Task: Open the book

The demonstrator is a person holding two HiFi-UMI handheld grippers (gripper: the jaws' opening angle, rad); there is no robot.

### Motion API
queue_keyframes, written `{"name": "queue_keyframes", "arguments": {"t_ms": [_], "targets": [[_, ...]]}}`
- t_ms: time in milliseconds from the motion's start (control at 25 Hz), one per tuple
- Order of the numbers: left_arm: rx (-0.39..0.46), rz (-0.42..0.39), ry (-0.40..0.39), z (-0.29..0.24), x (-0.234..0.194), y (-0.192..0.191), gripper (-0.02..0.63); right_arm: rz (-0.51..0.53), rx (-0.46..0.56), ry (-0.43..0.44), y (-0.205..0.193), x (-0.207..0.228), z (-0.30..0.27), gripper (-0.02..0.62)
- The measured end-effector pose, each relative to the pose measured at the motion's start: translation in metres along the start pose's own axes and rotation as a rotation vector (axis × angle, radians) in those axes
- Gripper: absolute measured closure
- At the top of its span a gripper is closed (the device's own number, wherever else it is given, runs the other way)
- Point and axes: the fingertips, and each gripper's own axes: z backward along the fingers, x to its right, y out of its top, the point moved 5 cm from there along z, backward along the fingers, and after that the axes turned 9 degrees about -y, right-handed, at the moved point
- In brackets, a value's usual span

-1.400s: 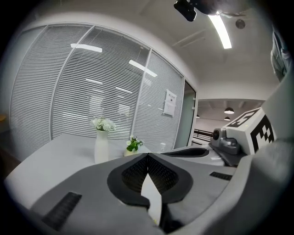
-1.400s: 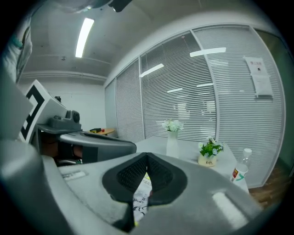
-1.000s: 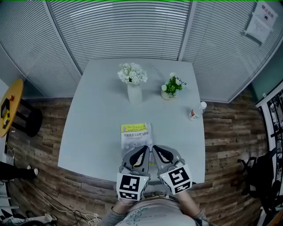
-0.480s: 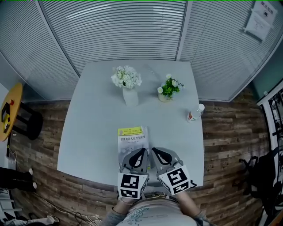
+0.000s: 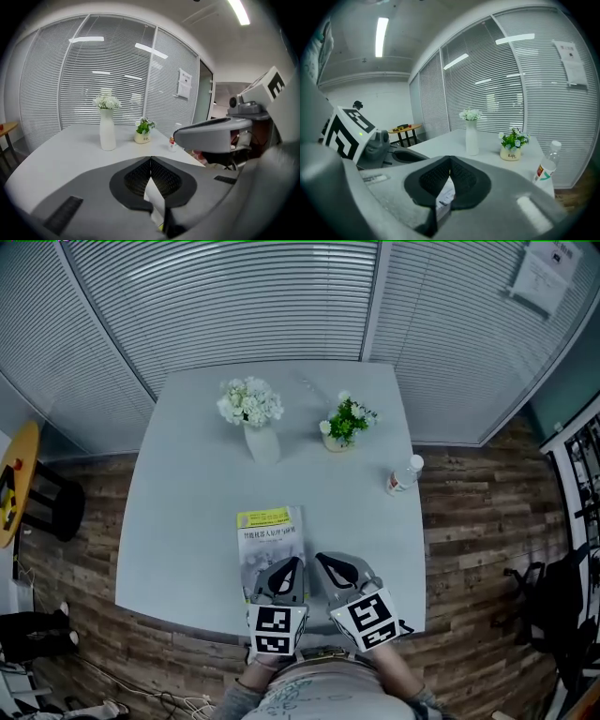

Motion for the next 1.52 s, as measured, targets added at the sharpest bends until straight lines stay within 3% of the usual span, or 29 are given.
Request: {"name": "queue_keyframes", "arguments": {"t_ms": [880,1280,1520], "targets": [[-0.213,0.087,0.034,-0.045,-0.011,-0.070,0.604,-0.046,-0.021,-0.025,-0.014,0.024,0.009,0.594],[-0.303,0.023,0.062,-0.058,-0.021,-0.095,0.513,-0.055,-0.026,-0.016,-0.016,0.029,0.008,0.594],[-0.357,-0.020,0.080,-0.067,-0.026,-0.103,0.422,-0.056,-0.031,-0.019,-0.016,0.032,0.008,0.594]]}}
